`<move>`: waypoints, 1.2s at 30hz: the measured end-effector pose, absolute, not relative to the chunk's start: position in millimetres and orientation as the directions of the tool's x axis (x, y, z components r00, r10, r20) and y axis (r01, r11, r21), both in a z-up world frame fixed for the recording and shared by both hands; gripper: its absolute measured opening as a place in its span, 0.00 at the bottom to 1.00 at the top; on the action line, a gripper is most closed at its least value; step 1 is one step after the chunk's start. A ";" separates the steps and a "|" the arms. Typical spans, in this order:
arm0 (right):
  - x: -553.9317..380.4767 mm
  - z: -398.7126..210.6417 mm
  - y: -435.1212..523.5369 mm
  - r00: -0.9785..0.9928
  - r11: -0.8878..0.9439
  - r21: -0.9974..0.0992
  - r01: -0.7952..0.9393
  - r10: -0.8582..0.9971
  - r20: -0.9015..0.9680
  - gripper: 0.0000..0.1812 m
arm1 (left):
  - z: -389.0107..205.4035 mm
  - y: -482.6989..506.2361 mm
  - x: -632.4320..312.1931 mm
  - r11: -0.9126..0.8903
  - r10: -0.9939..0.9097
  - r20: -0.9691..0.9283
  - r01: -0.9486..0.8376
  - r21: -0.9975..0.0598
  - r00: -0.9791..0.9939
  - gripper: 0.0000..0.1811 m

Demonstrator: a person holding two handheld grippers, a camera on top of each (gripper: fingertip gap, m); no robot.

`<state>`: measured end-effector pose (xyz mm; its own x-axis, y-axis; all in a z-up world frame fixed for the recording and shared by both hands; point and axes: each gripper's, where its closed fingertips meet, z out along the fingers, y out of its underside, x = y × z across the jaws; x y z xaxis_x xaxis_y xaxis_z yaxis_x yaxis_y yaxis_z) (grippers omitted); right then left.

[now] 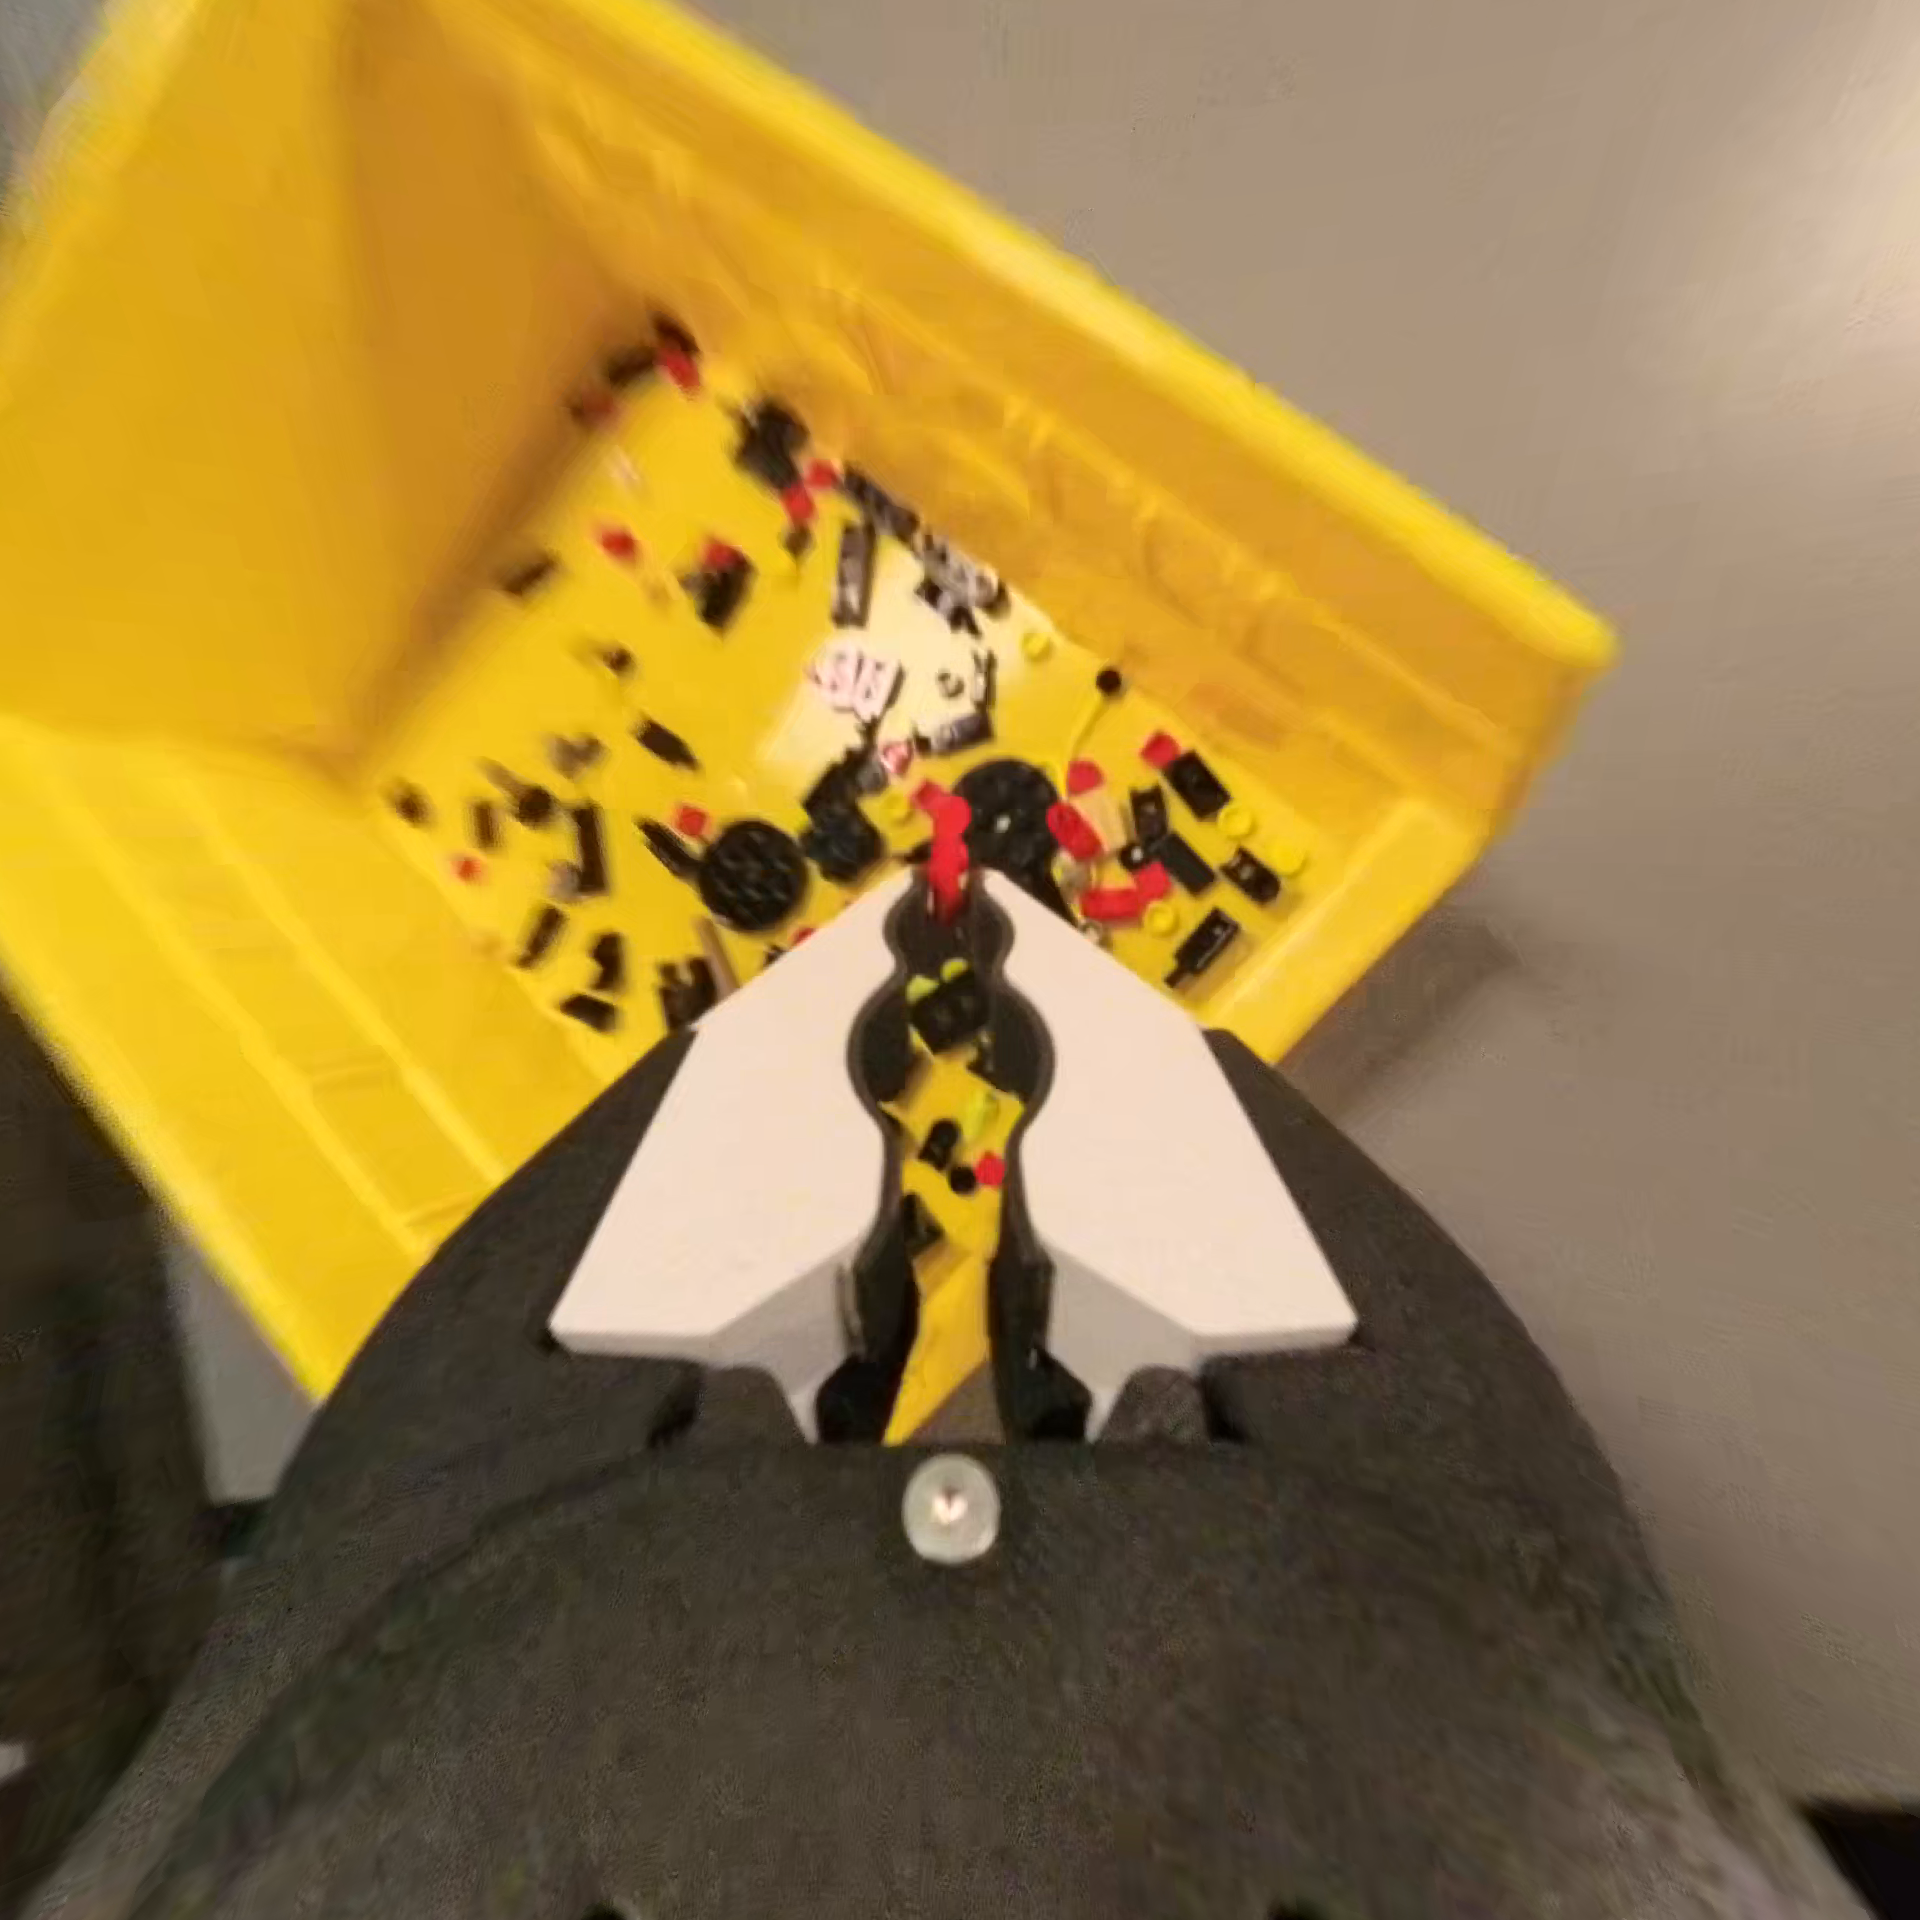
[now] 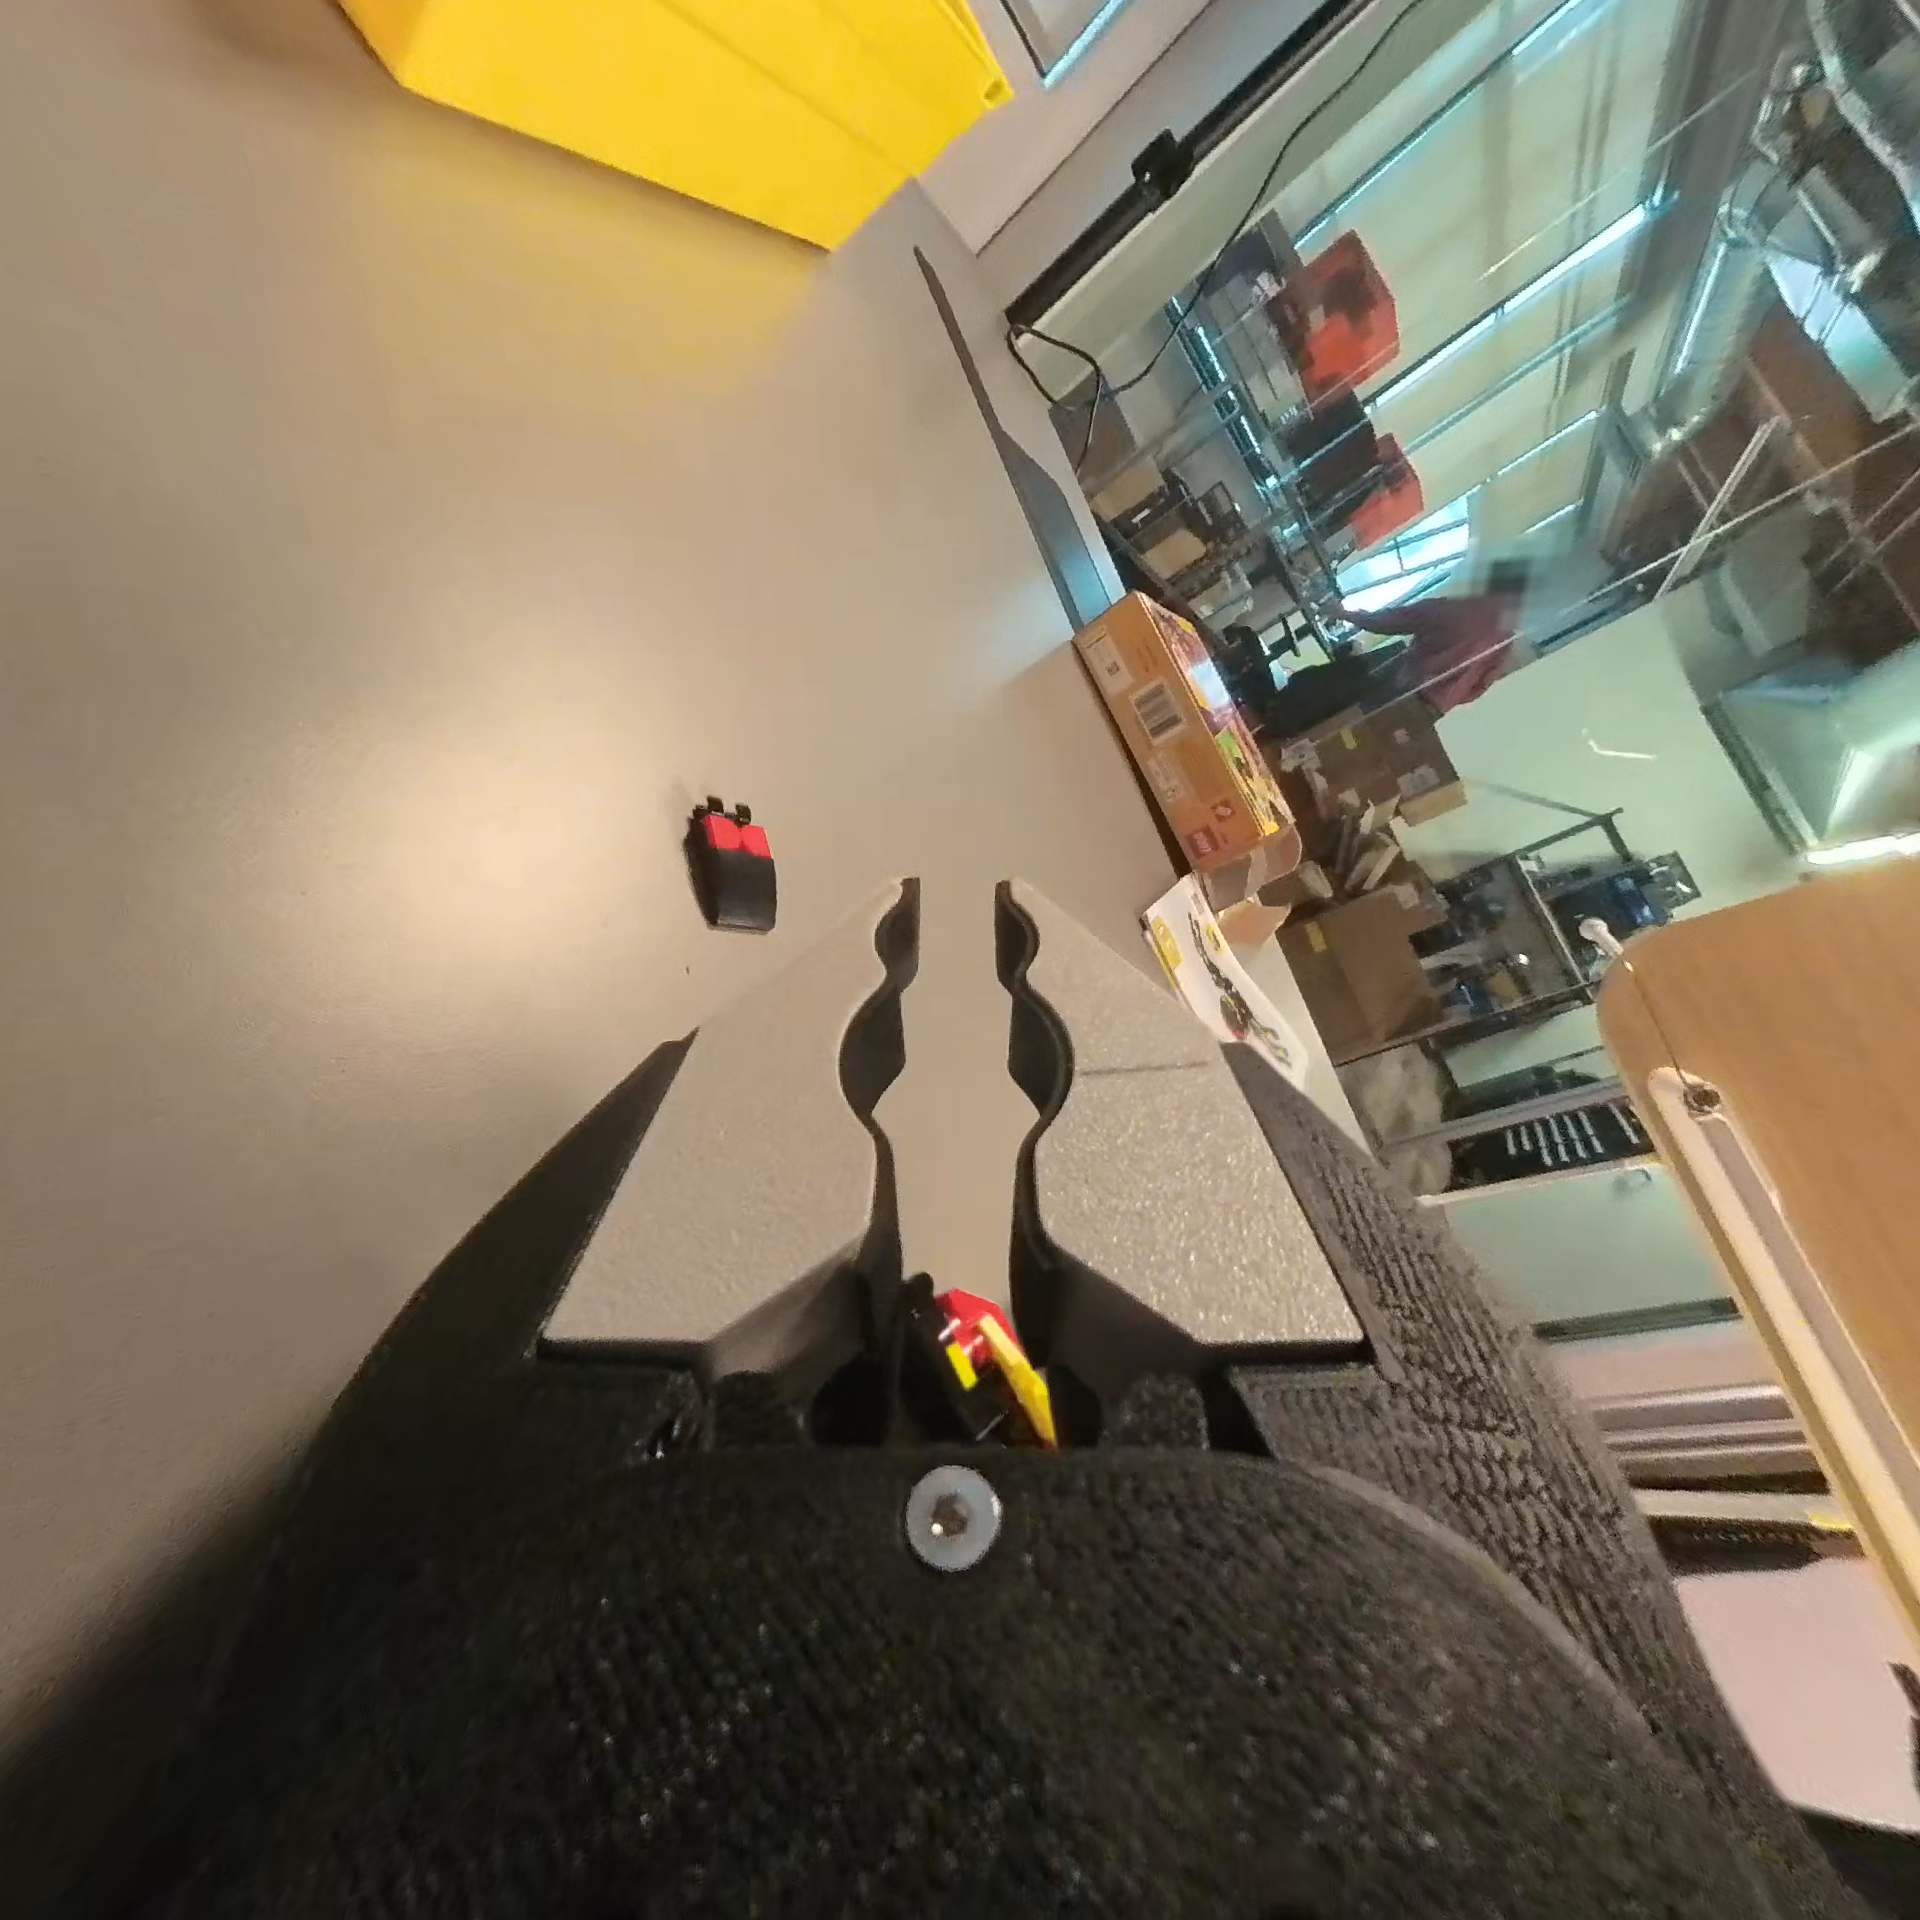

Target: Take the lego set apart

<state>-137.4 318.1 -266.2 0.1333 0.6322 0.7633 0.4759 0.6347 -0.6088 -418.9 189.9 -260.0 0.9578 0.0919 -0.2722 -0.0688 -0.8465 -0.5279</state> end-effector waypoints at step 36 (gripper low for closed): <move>-140.7 -303.2 294.8 -0.058 0.519 -0.678 0.521 0.814 0.578 0.15 | -322.0 311.9 -158.0 -0.384 -0.794 -0.124 -0.649 -0.657 0.595 0.08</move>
<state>-140.7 294.8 -303.2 -0.0583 0.8138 0.5782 0.5209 0.5189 -0.6778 -158.0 311.9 -322.0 0.5952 -0.7939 -0.1242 -0.6488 -0.3836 -0.6572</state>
